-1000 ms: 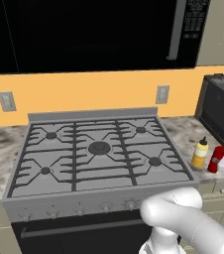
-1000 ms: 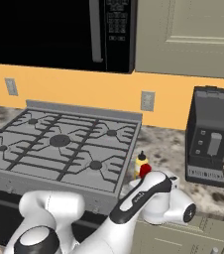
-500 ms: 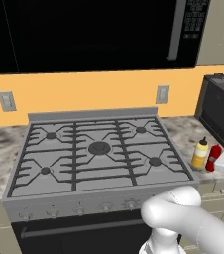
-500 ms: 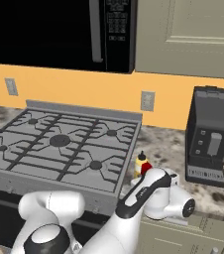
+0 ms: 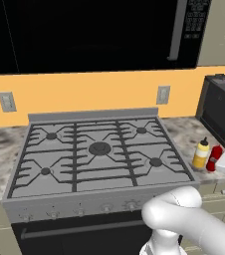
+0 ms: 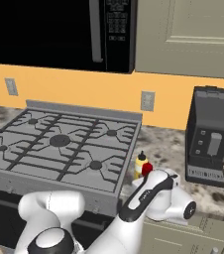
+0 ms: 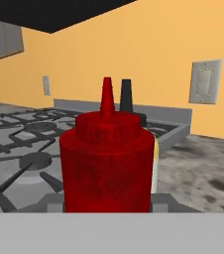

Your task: Take 2 condiments from the cabinet and move them on the counter near the stove.Make sure the condiments are lined up with each other, next to each other.

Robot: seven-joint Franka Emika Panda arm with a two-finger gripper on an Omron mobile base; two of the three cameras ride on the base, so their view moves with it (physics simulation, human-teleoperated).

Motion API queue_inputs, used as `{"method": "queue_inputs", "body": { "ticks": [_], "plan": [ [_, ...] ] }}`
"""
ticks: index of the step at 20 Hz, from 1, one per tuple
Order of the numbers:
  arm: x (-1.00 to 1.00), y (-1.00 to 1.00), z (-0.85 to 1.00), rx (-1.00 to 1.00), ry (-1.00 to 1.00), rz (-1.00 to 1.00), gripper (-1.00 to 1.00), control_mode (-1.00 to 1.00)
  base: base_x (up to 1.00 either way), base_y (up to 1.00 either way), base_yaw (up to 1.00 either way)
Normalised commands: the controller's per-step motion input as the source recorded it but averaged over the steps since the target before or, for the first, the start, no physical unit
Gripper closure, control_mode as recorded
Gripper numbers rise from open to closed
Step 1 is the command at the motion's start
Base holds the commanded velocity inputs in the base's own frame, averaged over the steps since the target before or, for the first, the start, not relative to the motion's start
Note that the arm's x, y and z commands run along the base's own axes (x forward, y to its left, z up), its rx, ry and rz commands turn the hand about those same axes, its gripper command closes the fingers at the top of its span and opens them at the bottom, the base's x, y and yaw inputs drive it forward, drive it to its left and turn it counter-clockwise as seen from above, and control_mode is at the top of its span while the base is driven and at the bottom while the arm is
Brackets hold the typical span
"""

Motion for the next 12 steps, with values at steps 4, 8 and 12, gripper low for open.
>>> {"method": "queue_inputs", "body": {
  "ticks": [4, 8, 12],
  "plan": [
    [0.00, 0.00, -0.10, 0.00, -0.15, 0.00, 1.00, -1.00, 0.00, 0.00, 0.00],
    [0.00, 0.00, -0.11, 0.00, -0.04, 0.00, 1.00, -1.00, 0.00, 0.00, 0.00],
    [0.05, 0.00, -0.14, 0.00, 0.00, 0.00, 1.00, -1.00, 0.00, 0.00, 0.00]
  ]
}}
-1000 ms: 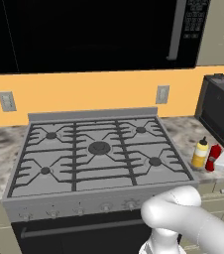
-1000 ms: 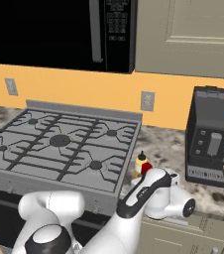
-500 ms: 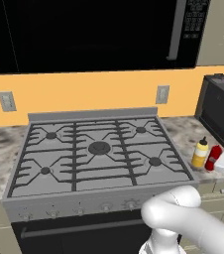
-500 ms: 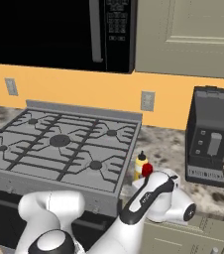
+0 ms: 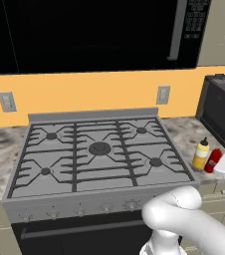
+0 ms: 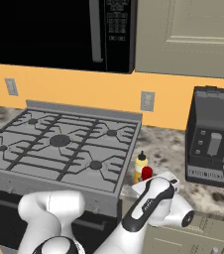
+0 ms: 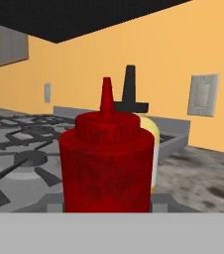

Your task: Take 2 condiments from the cabinet and move them on the counter near the stove.Make sure the condiments are lined up with each other, next to each other.

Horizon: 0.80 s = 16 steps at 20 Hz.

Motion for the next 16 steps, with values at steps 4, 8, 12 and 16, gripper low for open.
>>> {"method": "queue_inputs", "body": {
  "ticks": [4, 8, 12, 16],
  "plan": [
    [0.11, 0.00, -0.13, 0.00, 0.00, 0.00, 1.00, -1.00, 0.00, 0.00, 0.00],
    [0.11, 0.00, -0.11, 0.00, 0.00, 0.00, 1.00, -1.00, 0.00, 0.00, 0.00],
    [0.12, 0.00, -0.11, 0.00, 0.00, 0.00, 1.00, -1.00, 0.00, 0.00, 0.00],
    [0.09, 0.00, -0.11, 0.00, 0.00, 0.00, 1.00, -1.00, 0.00, 0.00, 0.00]
  ]
}}
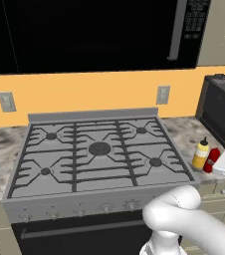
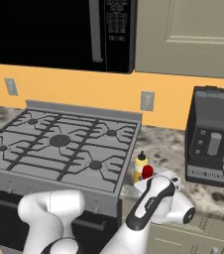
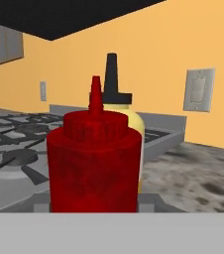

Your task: Take 2 condiments from the cabinet and move them on the counter near the stove.Make sure the condiments are lined up with each other, next to each other.

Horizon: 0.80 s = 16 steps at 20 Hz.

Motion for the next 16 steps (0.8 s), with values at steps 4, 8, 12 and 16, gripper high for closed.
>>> {"method": "queue_inputs", "body": {
  "ticks": [4, 8, 12, 16],
  "plan": [
    [0.04, 0.00, -0.13, 0.00, -0.02, 0.00, 1.00, -1.00, 0.00, 0.00, 0.00],
    [0.03, 0.00, -0.10, 0.00, -0.06, 0.00, 1.00, -1.00, 0.00, 0.00, 0.00],
    [0.00, 0.00, -0.07, 0.00, -0.09, 0.00, 1.00, -1.00, 0.00, 0.00, 0.00],
    [0.00, 0.00, -0.06, 0.00, -0.03, 0.02, 1.00, -1.00, 0.00, 0.00, 0.00]
  ]
}}
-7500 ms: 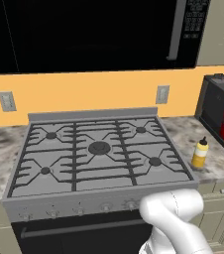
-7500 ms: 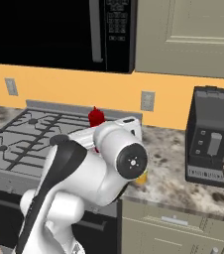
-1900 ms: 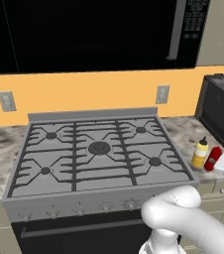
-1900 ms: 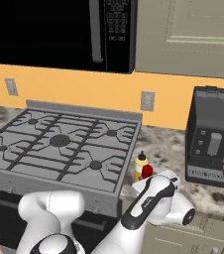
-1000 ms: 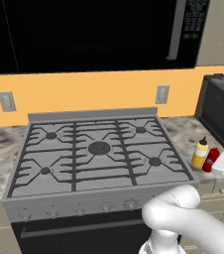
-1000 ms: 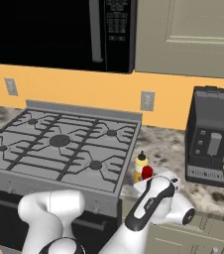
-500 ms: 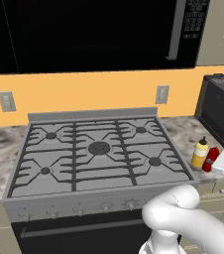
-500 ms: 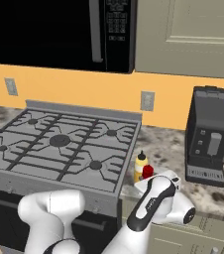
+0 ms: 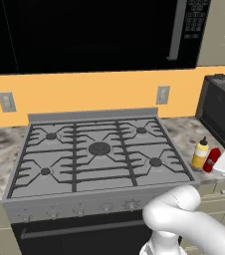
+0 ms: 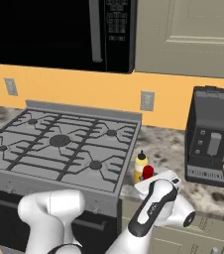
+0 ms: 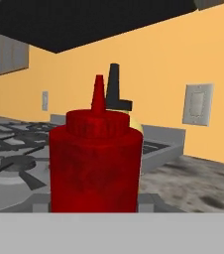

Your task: Take 2 condiments from the cabinet and move them on the counter near the stove.Make sure the condiments are lined up with each other, next to each other.

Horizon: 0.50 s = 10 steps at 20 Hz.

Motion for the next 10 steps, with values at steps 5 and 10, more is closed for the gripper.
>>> {"method": "queue_inputs", "body": {
  "ticks": [5, 10],
  "plan": [
    [0.03, 0.09, -0.14, 0.00, 0.00, 0.03, 1.00, -1.00, 0.00, 0.00, 0.00],
    [0.08, 0.16, -0.26, -0.01, 0.00, 0.03, 1.00, -1.00, 0.00, 0.00, 0.00]
  ]
}}
